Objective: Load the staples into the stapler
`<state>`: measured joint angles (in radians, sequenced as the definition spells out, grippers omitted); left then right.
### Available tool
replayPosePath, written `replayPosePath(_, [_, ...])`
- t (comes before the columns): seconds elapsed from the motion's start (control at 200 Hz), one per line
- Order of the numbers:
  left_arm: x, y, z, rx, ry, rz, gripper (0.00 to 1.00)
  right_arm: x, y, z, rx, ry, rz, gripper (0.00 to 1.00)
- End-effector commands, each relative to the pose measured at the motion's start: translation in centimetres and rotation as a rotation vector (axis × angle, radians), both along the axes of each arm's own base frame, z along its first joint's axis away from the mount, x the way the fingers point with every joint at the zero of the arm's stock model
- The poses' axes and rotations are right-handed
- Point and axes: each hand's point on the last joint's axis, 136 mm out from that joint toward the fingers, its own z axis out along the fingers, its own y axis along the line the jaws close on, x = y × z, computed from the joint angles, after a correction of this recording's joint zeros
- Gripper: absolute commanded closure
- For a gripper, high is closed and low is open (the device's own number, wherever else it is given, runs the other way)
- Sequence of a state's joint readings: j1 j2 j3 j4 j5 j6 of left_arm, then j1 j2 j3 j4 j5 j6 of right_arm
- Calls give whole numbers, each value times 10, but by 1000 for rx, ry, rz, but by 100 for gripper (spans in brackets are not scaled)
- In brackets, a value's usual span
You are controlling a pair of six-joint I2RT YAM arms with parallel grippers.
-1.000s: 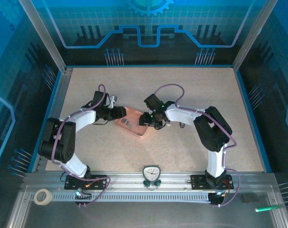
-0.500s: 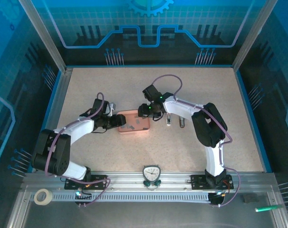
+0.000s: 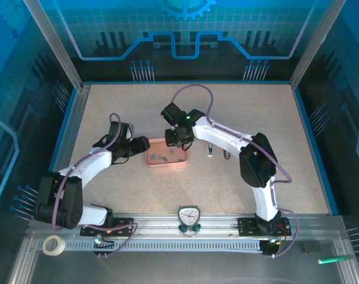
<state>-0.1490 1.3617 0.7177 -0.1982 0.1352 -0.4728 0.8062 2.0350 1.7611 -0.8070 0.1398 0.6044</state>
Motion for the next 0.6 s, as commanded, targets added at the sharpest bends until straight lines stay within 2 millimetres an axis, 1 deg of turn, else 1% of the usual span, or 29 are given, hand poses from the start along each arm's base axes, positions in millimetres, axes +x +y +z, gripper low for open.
replayPosePath(0.0, [-1,10,3,-1,-8,38,33,-10,-2,-29,-104,73,21,61])
replayPosePath(0.18, [1,15,7,-9,-19,42,33,-7,4,-51,-172,107,39,64])
replayPosePath(0.36, [2,14,6,-19,-18,38,33,-6,10,-71,-185,134,52,64])
replayPosePath(0.47, [2,13,5,-26,-17,35,33,-2,13,-77,-182,135,59,66])
replayPosePath(0.535, [2,13,5,-29,-16,35,33,0,16,-73,-171,124,61,67])
replayPosePath(0.54, [3,13,5,-29,-17,35,33,0,16,-79,-180,132,61,67])
replayPosePath(0.555, [3,13,5,-29,-16,35,33,0,15,-85,-188,141,61,67])
replayPosePath(0.595, [3,13,5,-29,-16,35,33,1,16,-88,-190,142,61,67])
